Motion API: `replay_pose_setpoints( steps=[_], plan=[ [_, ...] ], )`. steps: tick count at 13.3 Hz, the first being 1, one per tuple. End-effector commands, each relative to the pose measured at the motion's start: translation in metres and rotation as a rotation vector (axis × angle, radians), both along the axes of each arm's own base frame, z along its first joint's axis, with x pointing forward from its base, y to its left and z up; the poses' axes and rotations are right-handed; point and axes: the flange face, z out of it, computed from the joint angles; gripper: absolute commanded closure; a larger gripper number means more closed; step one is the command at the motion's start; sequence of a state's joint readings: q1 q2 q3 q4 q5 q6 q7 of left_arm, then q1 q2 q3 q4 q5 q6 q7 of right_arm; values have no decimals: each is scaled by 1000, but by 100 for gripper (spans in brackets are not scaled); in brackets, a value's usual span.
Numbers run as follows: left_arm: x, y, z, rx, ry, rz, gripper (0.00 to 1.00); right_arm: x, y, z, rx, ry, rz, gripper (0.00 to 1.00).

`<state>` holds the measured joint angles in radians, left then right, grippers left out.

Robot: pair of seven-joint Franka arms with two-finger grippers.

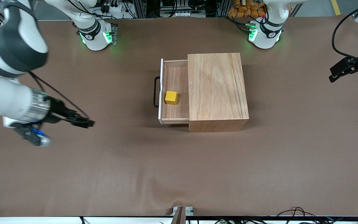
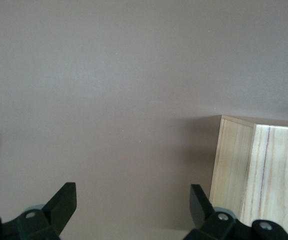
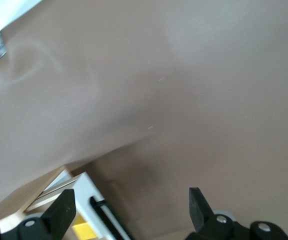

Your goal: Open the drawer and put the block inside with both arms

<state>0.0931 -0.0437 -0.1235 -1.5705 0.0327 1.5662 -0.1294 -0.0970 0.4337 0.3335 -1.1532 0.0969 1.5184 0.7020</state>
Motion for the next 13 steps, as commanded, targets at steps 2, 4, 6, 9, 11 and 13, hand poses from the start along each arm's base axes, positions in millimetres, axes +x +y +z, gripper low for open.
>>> replay_pose_setpoints(
  steps=[2, 4, 6, 9, 11, 13],
  plan=[
    [2, 3, 4, 1, -2, -7, 0, -35, -35, 68, -87, -38, 197, 0],
    [1, 3, 5, 1, -3, -7, 0, -59, -83, 101, -123, -58, 314, 0],
    [2, 3, 4, 1, -2, -7, 0, -83, -120, 122, -131, -67, 349, 0],
    [-3, 3, 6, 2, 11, -6, 0, -127, -128, 125, -140, -46, 338, 0],
    [-4, 3, 5, 2, 21, -5, 0, -149, -118, 117, -155, -63, 355, 0],
    [-6, 2, 5, 1, 34, -7, 0, -155, -109, 112, -159, -79, 403, 0]
  ],
)
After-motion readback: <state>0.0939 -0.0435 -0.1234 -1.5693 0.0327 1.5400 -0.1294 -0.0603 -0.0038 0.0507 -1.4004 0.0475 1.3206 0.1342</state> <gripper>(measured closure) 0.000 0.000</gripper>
